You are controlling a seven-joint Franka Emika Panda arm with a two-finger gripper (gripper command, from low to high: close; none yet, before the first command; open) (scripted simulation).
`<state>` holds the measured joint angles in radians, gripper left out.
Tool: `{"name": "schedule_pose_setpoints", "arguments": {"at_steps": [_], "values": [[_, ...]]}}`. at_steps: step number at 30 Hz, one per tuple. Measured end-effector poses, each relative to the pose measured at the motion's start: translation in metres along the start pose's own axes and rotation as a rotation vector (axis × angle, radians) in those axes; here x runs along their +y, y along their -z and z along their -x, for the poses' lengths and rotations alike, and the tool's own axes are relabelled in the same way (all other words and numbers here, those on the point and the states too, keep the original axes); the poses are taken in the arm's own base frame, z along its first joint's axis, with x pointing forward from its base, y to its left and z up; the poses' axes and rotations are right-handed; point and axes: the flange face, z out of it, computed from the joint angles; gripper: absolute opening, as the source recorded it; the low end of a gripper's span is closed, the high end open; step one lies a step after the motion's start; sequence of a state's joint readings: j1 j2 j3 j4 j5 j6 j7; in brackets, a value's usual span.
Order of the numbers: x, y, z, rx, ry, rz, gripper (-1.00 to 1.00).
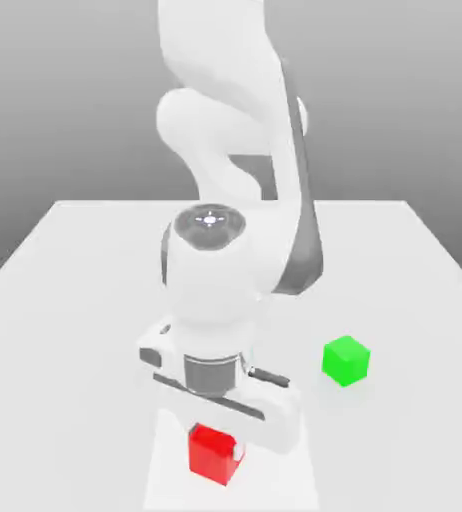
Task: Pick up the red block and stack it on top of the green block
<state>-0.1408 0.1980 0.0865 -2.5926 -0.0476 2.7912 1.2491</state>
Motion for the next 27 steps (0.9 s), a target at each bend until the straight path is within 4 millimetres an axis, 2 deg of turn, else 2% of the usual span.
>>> {"name": "schedule_pose_setpoints", "arguments": {"at_steps": [1, 2, 3, 4, 7, 12, 15, 17, 25, 26, 27], "values": [[0.001, 0.011, 0.000, 0.000, 0.001, 0.000, -1.00], [0.001, 0.020, 0.010, -0.002, 0.026, 0.000, -1.00], [0.002, 0.027, 0.031, -0.008, 0.084, -0.002, -1.00], [0.001, 0.033, 0.062, -0.013, 0.168, -0.003, -1.00], [0.018, 0.047, 0.127, -0.023, 0.365, -0.005, -1.00], [0.068, 0.058, 0.201, -0.021, 0.654, -0.003, -1.00], [0.105, 0.060, 0.236, -0.009, 0.841, 0.000, -1.00], [0.115, 0.053, 0.244, 0.002, 0.896, 0.004, -1.00], [0.119, 0.000, 0.246, 0.007, 0.915, 0.004, -1.00], [0.120, -0.005, 0.246, 0.004, 0.913, 0.003, 1.00], [0.120, -0.005, 0.246, 0.004, 0.913, 0.003, 1.00]]}}
